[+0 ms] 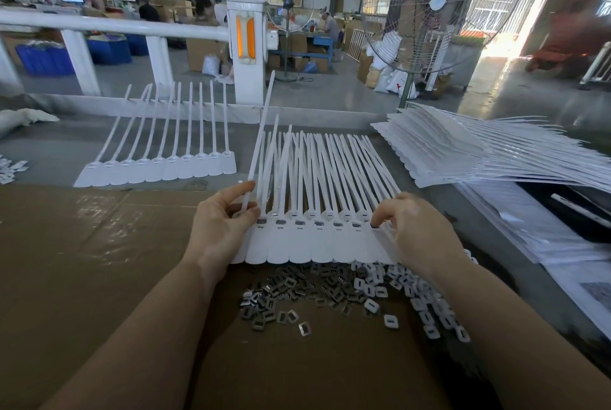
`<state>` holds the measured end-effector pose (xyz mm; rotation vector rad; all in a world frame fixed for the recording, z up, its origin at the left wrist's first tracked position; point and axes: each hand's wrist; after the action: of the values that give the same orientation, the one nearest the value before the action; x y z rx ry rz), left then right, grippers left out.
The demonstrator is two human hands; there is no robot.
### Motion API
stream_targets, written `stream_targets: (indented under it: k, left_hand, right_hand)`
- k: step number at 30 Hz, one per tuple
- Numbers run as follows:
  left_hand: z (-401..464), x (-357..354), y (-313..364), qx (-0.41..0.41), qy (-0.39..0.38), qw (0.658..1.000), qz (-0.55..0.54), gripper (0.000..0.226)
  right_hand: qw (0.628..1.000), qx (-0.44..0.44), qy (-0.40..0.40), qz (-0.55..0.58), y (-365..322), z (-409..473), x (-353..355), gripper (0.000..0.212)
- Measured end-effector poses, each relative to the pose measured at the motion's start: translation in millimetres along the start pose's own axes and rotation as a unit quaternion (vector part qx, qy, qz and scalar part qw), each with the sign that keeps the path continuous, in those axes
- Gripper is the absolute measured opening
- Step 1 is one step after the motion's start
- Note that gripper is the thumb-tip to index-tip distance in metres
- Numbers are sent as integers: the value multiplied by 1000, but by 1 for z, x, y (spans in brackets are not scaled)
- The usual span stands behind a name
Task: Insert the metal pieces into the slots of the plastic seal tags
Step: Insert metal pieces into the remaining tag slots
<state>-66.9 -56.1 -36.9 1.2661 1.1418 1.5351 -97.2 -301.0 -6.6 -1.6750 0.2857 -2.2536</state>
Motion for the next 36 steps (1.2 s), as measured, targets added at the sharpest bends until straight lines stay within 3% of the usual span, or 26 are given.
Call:
stream_targets:
  k: [5, 14, 23, 29, 36]
  left_hand:
    - [-1, 1, 1, 1, -3, 1000, 4, 43]
    - [-1, 1, 1, -4, -6, 1000, 1, 43]
    - [-2, 1, 1, -9, -5, 1000, 13, 43]
    - [-2, 1, 1, -7, -2, 1000, 8, 43]
    - [-1, 0, 0, -7, -1, 1000, 11, 43]
  right_hand:
    - [996, 48, -18, -66, -4, 0, 4, 30]
    - [998, 47, -19, -23, -2, -2, 4, 35]
    - [987, 100, -35, -120, -3, -2, 10, 28]
    - [999, 39, 13, -1, 7, 0, 5, 40]
    - [999, 24, 7, 33, 9, 4, -1, 39]
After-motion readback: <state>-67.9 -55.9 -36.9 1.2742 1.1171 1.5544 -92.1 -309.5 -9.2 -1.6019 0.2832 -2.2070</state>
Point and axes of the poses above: each hand's wrist, its own z-axis towards the middle knuckle, its own x-axis out of the back of the hand, y = z × x, and after that the axes turned 7 degrees about z, right-handed
